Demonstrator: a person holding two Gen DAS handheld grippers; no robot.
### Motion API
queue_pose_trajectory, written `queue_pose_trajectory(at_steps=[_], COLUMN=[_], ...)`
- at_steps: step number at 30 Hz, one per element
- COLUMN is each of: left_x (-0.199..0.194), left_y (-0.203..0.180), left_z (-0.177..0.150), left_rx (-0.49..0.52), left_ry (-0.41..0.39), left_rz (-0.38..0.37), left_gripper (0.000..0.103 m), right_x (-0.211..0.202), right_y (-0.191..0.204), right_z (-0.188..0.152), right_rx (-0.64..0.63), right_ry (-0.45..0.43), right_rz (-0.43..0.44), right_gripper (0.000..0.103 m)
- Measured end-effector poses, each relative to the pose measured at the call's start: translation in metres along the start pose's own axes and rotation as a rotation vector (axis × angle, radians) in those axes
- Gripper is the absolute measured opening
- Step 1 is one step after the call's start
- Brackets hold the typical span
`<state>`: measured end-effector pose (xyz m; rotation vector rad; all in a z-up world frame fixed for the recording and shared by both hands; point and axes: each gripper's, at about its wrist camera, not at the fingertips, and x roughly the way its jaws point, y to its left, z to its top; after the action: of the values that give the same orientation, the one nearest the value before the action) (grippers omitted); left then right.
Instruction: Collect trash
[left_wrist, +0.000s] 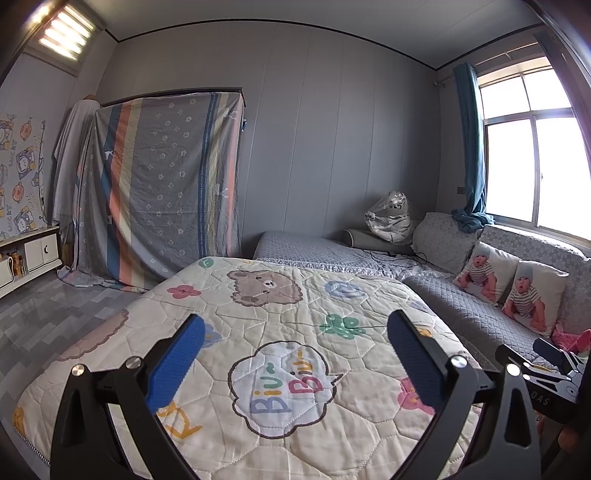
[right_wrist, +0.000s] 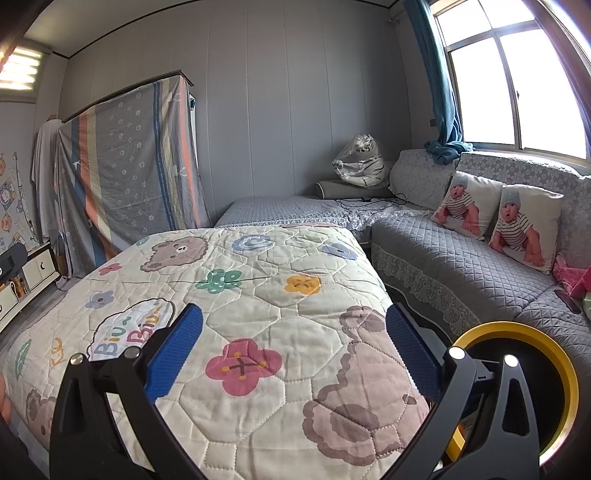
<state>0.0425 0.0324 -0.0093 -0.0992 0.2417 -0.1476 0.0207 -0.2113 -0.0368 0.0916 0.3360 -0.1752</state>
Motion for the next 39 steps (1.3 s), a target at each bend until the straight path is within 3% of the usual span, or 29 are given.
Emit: queue_pose_trajectory(at_steps=[39], left_x=[0.0068], left_y=[-0.001], left_z=[-0.0049], left_rx=[0.009], left_ry=[0.013], left_rz=[-0.01], left_gripper=[0.095], right_x=[0.0024], right_y=[0.0042], right_z=[-0.0038], right_rx=[-0.001], right_ry=[0.016], right_rz=[0.006], right_gripper=[0.095])
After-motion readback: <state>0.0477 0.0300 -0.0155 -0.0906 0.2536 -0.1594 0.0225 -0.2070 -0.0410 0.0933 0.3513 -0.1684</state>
